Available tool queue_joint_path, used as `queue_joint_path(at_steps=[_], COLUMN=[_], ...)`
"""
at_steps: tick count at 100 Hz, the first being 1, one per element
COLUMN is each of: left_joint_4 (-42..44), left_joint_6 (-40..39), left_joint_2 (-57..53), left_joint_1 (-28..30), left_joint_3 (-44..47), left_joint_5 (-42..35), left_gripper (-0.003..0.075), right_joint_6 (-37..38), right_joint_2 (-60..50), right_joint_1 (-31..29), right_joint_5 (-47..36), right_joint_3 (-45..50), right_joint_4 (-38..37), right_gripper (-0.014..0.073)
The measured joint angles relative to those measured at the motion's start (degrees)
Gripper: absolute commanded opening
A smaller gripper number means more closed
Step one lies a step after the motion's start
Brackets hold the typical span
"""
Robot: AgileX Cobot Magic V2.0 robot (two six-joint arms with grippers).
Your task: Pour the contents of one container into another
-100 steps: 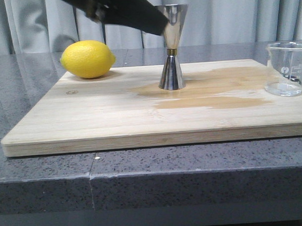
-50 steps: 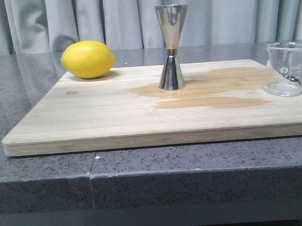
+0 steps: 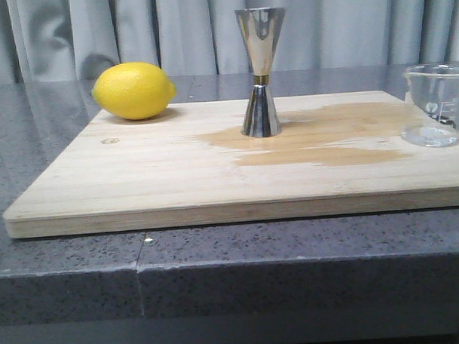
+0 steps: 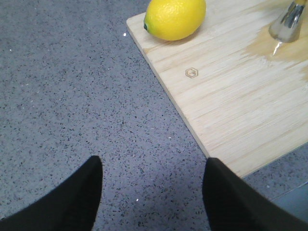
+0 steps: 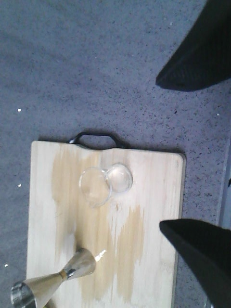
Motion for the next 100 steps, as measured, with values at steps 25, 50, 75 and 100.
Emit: queue_joint_path(at_steps=[25,50,75,100], left_joint_4=[-1.31,-1.40,-1.40,-1.40], left_joint_6=[-0.72,-1.04,-1.08,-1.08], left_joint_2=[-5.84,-5.84,-5.84,-5.84], left_joint_1=[0.00,0.00,0.00,0.00], left_joint_3=[6.63,6.82,6.82,6.82], left_joint_5=[-7.32,-9.63,-10.13,-10.13], left_gripper=[0.0401,0.0126,-0.0019,-0.0019], right_joint_6=[0.00,0.00,0.02,0.12], right_joint_2=[-6.08,-6.66,-6.66,-6.66], right_joint_1=[0.00,0.00,0.00,0.00], right_joint_5=[-6.58,-8.00,-8.26,-8.87], right_joint_3=[7.80,9.13,9.49,9.49], right_joint_4=[0.61,0.79,0.79,0.88], right_gripper=[0.0456,0.0045,-0.0075,-0.0075])
